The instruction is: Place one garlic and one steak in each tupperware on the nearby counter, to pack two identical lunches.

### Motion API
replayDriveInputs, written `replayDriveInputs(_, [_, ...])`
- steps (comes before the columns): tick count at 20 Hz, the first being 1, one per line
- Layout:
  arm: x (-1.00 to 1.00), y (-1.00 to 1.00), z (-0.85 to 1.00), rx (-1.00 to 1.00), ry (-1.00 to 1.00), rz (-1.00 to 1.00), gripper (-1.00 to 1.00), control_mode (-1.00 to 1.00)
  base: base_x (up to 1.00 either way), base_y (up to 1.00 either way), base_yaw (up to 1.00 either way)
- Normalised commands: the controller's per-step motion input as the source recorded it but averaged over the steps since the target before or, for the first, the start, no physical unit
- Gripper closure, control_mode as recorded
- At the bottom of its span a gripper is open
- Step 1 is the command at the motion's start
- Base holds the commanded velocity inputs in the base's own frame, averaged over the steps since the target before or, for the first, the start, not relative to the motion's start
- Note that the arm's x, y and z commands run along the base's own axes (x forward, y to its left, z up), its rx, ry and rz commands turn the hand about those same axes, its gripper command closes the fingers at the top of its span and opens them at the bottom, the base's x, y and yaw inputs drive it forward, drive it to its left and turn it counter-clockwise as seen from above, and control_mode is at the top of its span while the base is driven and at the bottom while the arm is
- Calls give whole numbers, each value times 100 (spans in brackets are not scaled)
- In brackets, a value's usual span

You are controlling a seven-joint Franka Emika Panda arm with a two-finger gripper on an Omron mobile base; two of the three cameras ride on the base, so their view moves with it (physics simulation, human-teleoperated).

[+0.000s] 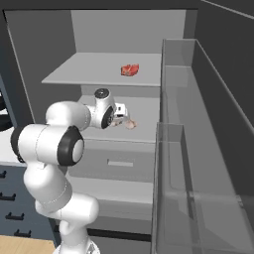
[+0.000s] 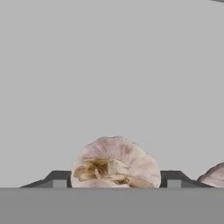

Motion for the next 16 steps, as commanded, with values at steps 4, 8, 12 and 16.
replayDriveInputs(4, [-46,0,-9,0,1,0,100,-100,0,0,0])
replayDriveInputs(8, [-100,0,0,6,-14,0,100,-100,0,0,0])
replayDriveInputs(12, [-100,0,15,6,-16,1,100,-100,0,0,0])
replayDriveInputs(16, [-100,0,97,3,0,4,100,-100,0,0,0])
